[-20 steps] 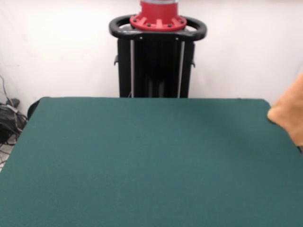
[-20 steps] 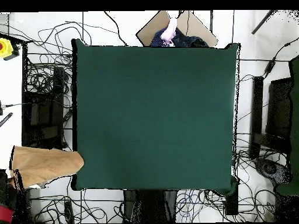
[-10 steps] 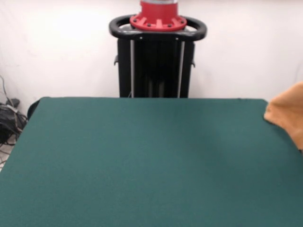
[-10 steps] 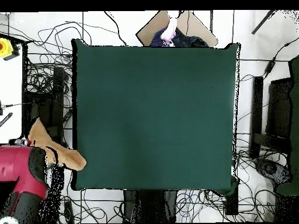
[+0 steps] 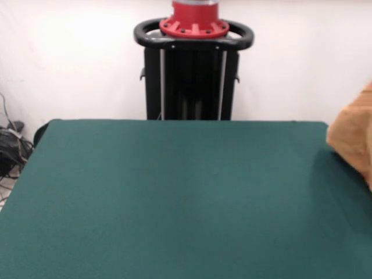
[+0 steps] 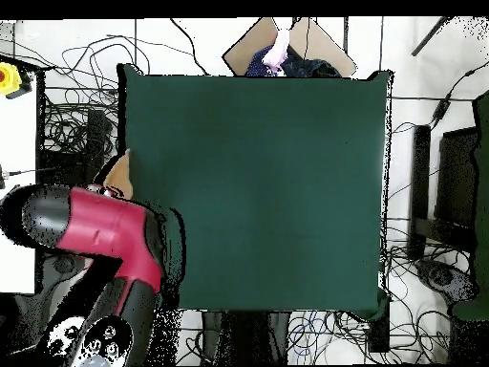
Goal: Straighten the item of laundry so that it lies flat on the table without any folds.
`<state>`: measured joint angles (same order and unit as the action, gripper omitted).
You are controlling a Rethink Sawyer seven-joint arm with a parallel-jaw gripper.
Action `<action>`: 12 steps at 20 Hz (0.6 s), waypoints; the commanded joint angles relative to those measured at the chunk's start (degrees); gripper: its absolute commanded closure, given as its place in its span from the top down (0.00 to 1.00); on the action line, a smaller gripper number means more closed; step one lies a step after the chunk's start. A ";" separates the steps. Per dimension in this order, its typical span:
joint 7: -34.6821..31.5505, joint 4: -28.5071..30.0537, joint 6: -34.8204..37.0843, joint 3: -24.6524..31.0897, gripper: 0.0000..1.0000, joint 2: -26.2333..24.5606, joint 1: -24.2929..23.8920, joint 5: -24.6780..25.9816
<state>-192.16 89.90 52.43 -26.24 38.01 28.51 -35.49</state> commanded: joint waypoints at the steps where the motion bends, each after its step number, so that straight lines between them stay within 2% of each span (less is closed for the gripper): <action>1: 18.07 0.88 3.72 10.16 0.00 0.57 -8.93 6.77; 7: 22.52 -4.87 7.07 14.77 0.00 -1.59 -17.23 12.99; 12: 23.69 -5.65 6.59 17.38 0.00 -1.36 -20.19 16.13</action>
<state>-182.35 85.96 53.81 -19.17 37.36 11.16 -23.46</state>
